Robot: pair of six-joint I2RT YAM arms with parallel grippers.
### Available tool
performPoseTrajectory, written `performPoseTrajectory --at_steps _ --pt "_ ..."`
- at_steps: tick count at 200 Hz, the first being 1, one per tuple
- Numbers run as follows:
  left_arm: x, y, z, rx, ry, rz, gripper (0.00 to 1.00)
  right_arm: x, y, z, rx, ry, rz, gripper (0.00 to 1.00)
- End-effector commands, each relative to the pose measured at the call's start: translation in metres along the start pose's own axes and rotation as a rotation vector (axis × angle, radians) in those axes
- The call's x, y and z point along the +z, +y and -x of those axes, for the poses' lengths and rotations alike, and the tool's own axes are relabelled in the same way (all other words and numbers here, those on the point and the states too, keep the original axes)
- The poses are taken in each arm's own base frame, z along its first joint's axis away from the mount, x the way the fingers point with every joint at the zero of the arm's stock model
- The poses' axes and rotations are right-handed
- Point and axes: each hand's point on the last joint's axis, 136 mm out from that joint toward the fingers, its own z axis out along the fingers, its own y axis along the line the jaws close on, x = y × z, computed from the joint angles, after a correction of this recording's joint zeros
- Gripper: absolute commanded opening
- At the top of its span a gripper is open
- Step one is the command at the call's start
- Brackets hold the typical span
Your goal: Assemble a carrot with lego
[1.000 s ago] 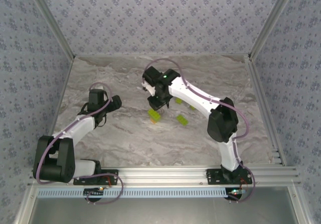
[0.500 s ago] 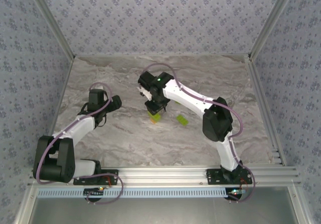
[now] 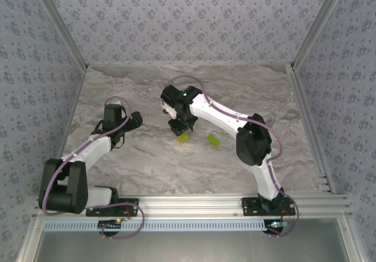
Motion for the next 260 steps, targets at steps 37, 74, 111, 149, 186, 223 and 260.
performPoseTrajectory --at_steps 37,74,111,149,186,223,260 --pt "-0.001 -0.003 0.009 0.013 -0.028 -0.009 0.91 0.018 0.001 -0.008 0.009 0.050 0.019 0.30" --pt "-0.001 -0.002 0.009 0.013 -0.028 -0.008 0.91 0.025 0.002 -0.010 0.006 0.064 0.027 0.30" --pt "-0.001 -0.002 0.009 0.013 -0.028 -0.008 0.91 0.030 0.001 -0.012 0.005 0.081 0.026 0.30" --pt "-0.002 -0.003 0.009 0.013 -0.031 -0.009 0.91 0.038 -0.004 -0.023 0.007 0.136 -0.008 0.30" --pt "-0.002 -0.003 0.009 0.013 -0.030 -0.010 0.91 0.052 -0.004 -0.040 -0.005 0.196 -0.033 0.30" --pt "-0.002 -0.003 0.010 0.013 -0.032 -0.010 0.91 0.075 -0.004 -0.067 -0.044 0.322 -0.064 0.28" --pt "-0.002 -0.002 0.009 0.013 -0.031 -0.009 0.91 0.095 -0.007 -0.091 -0.072 0.419 -0.107 0.28"
